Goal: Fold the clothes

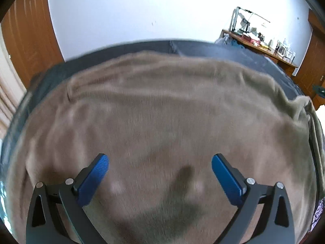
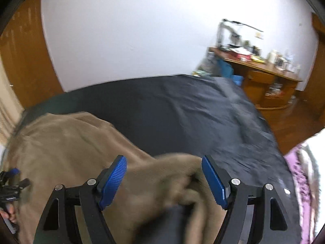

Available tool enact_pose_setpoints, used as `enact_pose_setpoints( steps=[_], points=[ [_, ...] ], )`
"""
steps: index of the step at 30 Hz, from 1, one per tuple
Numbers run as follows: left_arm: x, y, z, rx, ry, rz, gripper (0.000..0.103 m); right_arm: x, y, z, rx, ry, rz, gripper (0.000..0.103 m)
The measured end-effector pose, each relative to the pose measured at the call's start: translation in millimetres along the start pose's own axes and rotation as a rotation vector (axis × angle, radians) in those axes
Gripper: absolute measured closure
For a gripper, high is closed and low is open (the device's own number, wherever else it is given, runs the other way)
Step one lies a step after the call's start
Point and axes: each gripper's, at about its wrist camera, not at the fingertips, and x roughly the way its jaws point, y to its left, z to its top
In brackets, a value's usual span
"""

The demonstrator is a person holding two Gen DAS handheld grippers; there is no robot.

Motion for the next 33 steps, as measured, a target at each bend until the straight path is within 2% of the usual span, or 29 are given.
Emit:
enact_pose_setpoints(
  steps=[3,7,12,15,19,25,30,33],
  points=[
    [0.7,8.9,16.2,-0.021,-0.019,0.013,0.001,27.2,40.6,11.9,-0.084,0.029,-0.016,0.026],
    [17.4,21.2,25.8,-0.055,-0.012,0.031,0.001,85.2,78.7,20.2,-0.135,0.131,-0.016,0.026],
    [46.7,30.5,16.6,-0.082,0.04,0.031,0.001,142.1,89.1,21.5,-0.177,0.212,-0.145,0.026],
    [64.7,36.1,10.6,-0.119,0.087,0.037,0.001,151.5,80.3,30.2,-0.123,0.191,-0.151,0.025],
    [66.7,34.4,7.4,-0.094,0.073,0.049,0.001,167.1,78.4,37.5,-0.135,0.156,-0.231,0.024],
    [69.1,34.6,6.5,-0.088,0.063,0.049,0.001,176.9,75.6,42.7,-0.116,0.113,-0.263,0.015],
    [72.0,28.5,9.6,-0.085,0.059,0.053,0.001,174.3,64.3,41.7,-0.071,0.141,-0.195,0.015],
    [72.6,26.2,8.7,-0.085,0.056,0.055,0.001,144.5,64.2,32.6,-0.062,0.115,-0.121,0.015]
  ],
)
